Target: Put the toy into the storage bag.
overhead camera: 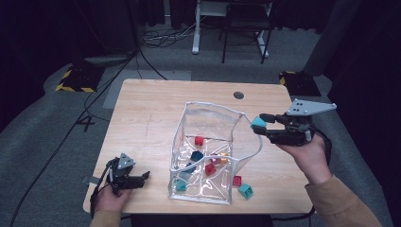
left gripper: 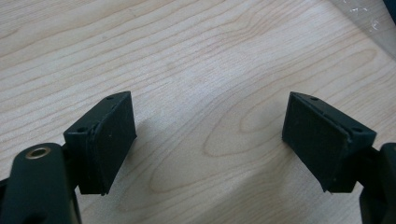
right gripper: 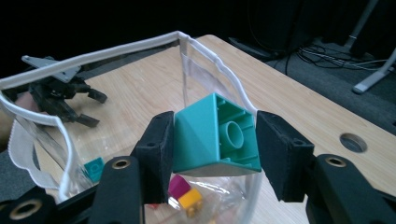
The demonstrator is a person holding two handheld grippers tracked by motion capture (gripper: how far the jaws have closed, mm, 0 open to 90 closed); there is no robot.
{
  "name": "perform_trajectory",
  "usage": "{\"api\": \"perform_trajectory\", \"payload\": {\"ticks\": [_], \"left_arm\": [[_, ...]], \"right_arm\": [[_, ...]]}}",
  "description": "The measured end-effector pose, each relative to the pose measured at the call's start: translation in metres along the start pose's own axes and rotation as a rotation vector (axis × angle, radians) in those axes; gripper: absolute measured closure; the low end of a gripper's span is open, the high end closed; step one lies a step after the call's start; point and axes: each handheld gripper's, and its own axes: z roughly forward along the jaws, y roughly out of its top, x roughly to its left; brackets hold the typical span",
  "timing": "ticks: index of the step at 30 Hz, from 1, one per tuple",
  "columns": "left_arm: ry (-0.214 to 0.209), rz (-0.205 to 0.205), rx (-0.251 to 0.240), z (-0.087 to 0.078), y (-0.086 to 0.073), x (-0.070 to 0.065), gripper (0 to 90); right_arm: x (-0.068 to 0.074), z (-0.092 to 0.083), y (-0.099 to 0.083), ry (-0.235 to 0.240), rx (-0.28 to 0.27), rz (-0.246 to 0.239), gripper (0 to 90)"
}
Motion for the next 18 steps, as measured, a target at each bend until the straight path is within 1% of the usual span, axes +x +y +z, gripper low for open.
{"api": "perform_trajectory", "payload": {"ticks": [9, 14, 18], "left_arm": [[0.0, 0.0, 0.0, 0.0, 0.0, 0.0, 17.7], [0.0, 0.0, 0.001, 0.0, 0.0, 0.0, 17.7], [0.0, 0.001, 0.001, 0.0, 0.0, 0.0, 17.7]], "right_arm": [[0.011, 0.021, 0.02, 0.051, 0.004, -0.024, 48.8], [0.013, 0.032, 0.026, 0.076, 0.01, -0.021, 48.8], [0.015, 0.043, 0.029, 0.098, 0.034, -0.018, 48.8]]}}
